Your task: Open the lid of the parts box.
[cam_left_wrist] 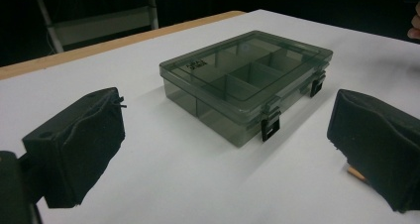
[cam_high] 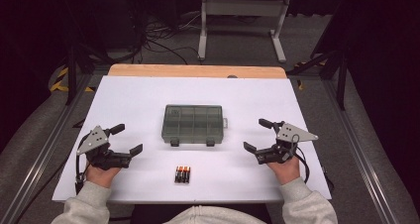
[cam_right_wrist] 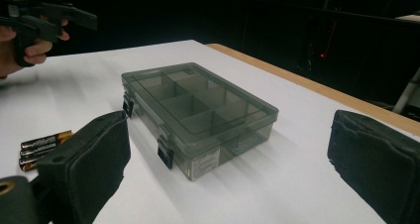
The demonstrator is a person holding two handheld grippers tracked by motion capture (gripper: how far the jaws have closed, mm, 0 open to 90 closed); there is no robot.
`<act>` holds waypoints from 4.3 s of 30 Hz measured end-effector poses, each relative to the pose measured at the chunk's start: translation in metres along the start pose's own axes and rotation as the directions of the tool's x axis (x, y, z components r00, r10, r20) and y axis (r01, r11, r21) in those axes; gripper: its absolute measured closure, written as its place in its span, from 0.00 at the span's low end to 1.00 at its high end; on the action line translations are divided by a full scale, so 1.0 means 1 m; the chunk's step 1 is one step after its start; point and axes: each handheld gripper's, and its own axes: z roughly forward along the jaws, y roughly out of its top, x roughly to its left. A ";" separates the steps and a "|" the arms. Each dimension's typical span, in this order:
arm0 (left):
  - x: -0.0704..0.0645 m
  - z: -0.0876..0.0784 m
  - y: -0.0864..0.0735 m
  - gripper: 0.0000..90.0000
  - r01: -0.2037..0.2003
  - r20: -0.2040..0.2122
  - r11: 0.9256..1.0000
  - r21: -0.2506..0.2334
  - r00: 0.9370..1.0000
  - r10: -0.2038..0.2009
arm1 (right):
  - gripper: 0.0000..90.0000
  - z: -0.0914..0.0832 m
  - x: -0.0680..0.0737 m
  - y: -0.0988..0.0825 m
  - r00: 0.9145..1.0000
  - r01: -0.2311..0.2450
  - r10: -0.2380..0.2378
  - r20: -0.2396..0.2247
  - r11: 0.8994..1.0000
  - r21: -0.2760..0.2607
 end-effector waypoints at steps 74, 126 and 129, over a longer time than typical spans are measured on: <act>0.011 0.072 -0.002 0.08 -0.029 0.169 0.971 0.238 0.986 -0.012 | 0.09 0.084 -0.005 -0.012 0.992 -0.055 0.091 -0.093 0.940 0.337; 0.005 0.083 -0.007 0.74 -0.093 0.180 0.940 0.329 0.983 0.034 | 0.73 0.094 0.007 -0.017 0.993 0.015 0.036 -0.112 0.906 0.423; 0.003 0.084 -0.007 0.77 -0.105 0.181 0.934 0.341 0.982 0.045 | 0.73 0.094 0.007 -0.017 0.993 0.014 0.037 -0.112 0.906 0.423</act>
